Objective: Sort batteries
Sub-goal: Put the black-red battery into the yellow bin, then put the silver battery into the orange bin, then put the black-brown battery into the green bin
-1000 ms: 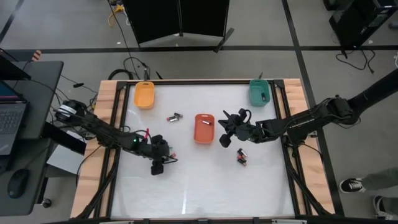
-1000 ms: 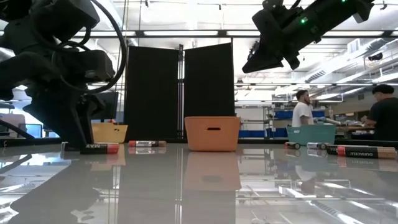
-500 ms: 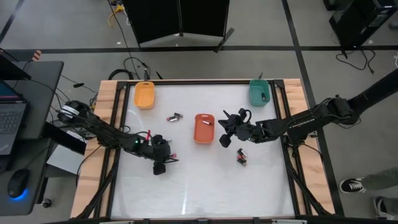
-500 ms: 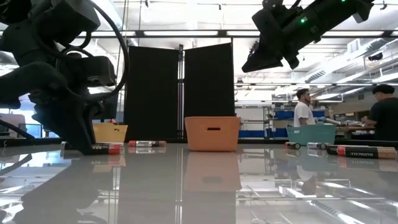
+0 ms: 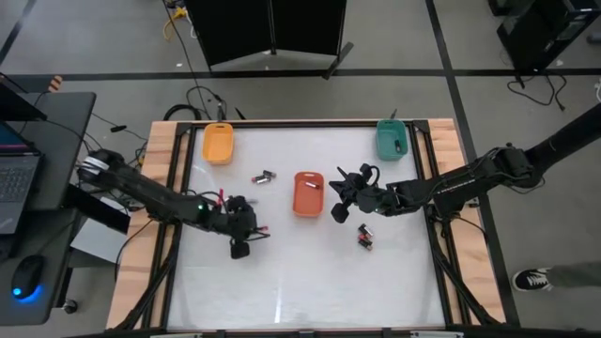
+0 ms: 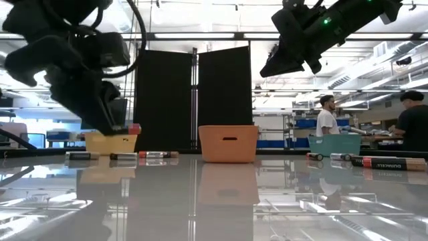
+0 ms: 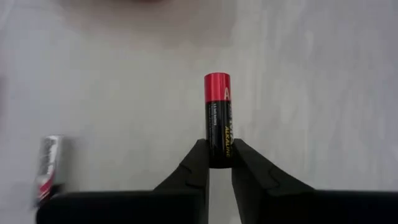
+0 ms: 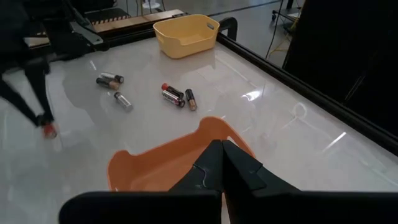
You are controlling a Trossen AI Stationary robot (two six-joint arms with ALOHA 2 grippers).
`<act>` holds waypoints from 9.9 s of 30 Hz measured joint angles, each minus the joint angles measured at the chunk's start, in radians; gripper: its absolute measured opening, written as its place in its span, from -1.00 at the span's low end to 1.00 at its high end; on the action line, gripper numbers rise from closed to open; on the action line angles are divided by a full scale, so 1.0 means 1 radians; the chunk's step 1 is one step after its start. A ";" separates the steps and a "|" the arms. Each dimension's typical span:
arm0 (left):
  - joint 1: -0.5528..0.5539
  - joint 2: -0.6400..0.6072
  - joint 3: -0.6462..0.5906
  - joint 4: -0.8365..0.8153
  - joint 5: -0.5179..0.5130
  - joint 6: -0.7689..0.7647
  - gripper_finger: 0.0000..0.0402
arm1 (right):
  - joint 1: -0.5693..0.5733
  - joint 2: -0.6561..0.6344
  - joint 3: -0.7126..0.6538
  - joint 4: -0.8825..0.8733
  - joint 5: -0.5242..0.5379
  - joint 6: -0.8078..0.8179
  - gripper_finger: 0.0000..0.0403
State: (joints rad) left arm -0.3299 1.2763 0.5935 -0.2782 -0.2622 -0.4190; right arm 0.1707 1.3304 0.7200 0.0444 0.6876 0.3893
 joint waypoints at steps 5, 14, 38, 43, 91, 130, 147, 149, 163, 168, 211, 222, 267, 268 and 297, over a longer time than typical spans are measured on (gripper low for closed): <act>0.078 -0.125 0.073 -0.175 -0.083 0.002 -0.77 | 0.000 0.000 0.000 0.006 0.000 -0.007 -0.94; 0.430 -0.326 0.161 -0.448 -0.139 0.054 -0.77 | 0.000 0.000 0.000 0.007 0.000 -0.007 -0.94; 1.234 0.017 0.181 -0.385 0.051 0.317 -0.77 | 0.000 0.000 0.000 0.007 0.000 -0.007 -0.94; 1.275 0.103 0.181 -0.357 0.052 0.326 -0.77 | 0.000 0.000 0.000 0.007 0.000 -0.006 -0.94; 1.233 -0.040 0.181 -0.315 0.010 0.387 -0.54 | 0.001 0.000 0.000 0.006 -0.027 0.002 -0.93; 0.543 -0.486 -0.101 -0.015 0.230 0.372 -0.96 | -0.006 0.157 0.001 0.266 -0.263 -0.157 -0.95; 0.544 -0.252 -0.101 -0.103 0.130 0.353 -0.32 | -0.005 0.106 0.001 0.235 -0.259 -0.157 -0.92; 0.545 -0.210 -0.101 -0.074 0.125 0.361 -0.24 | -0.003 0.106 0.000 0.229 -0.259 -0.163 -0.89; 0.671 -0.049 -0.100 0.030 0.114 0.373 -0.05 | -0.005 0.106 0.000 0.205 -0.259 -0.246 -0.88; 0.704 -0.012 -0.100 0.048 0.125 0.390 -0.05 | -0.005 0.106 0.000 0.189 -0.260 -0.244 -0.92; 0.589 0.073 0.240 -0.064 0.356 0.516 -0.76 | 0.017 -0.040 0.000 0.042 -0.196 -0.268 -0.95; 0.547 0.410 0.571 -0.064 0.473 0.672 -0.76 | 0.037 -0.159 0.000 -0.188 -0.102 -0.198 -0.95; 0.523 0.699 0.719 -0.087 0.400 0.702 -0.39 | 0.015 -0.155 0.001 -0.241 -0.103 -0.142 -0.89; 0.523 0.693 0.723 -0.089 0.393 0.703 -0.38 | 0.015 -0.158 0.001 -0.241 -0.104 -0.137 -0.88; 0.504 -0.035 -0.018 0.523 0.282 0.545 -0.93 | 0.295 -0.031 0.039 -0.547 -0.322 0.519 -0.80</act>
State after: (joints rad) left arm 0.1738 1.2411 0.5751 0.2445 0.0198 0.1259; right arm 0.4655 1.2995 0.7586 -0.5021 0.3654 0.9086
